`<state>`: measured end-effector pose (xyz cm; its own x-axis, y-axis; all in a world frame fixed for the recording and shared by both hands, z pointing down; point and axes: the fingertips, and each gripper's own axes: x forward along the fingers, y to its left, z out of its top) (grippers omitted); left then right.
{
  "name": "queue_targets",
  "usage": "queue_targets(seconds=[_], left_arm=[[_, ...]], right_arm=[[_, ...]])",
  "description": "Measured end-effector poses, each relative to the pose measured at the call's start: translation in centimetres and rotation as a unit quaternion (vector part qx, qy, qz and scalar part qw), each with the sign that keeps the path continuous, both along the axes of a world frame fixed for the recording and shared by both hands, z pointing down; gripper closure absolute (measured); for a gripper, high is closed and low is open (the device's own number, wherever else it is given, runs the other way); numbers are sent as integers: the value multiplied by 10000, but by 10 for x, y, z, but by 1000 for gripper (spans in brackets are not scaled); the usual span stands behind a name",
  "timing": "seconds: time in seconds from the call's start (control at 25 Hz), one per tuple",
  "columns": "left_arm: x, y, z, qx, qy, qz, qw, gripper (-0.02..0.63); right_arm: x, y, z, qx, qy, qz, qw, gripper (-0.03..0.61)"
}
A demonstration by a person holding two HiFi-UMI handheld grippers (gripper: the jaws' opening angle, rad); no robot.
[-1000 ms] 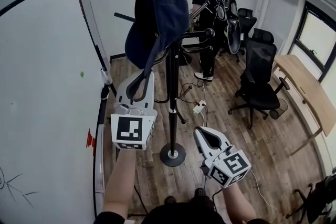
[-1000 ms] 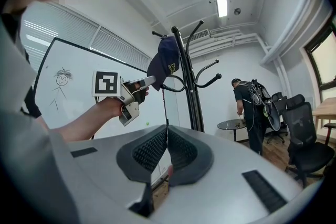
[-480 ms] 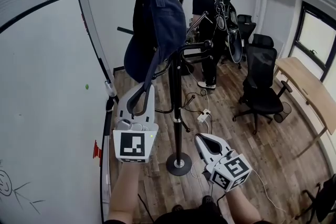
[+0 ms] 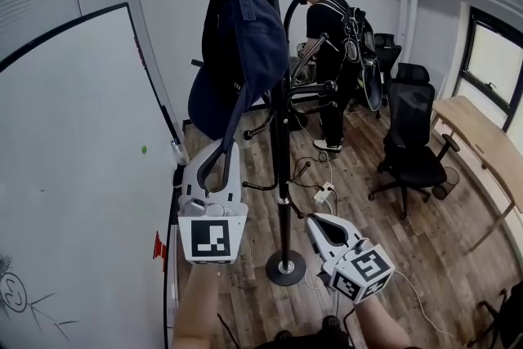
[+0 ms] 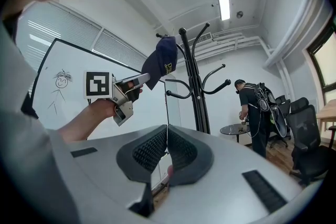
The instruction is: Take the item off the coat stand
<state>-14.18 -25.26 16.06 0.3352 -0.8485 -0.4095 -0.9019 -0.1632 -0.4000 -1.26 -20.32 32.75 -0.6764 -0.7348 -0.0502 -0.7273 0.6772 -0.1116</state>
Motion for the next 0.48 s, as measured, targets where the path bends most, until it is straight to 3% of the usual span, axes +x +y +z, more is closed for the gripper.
queue_targets(seconds=[0.12, 0.48], left_arm=[[0, 3, -1, 78, -133, -64, 9999, 581], [0, 20, -6, 202, -64, -265, 9994, 581]], right_arm=[[0, -2, 1, 35, -8, -44, 10000, 548], [0, 3, 3, 105, -63, -182, 9998, 548]])
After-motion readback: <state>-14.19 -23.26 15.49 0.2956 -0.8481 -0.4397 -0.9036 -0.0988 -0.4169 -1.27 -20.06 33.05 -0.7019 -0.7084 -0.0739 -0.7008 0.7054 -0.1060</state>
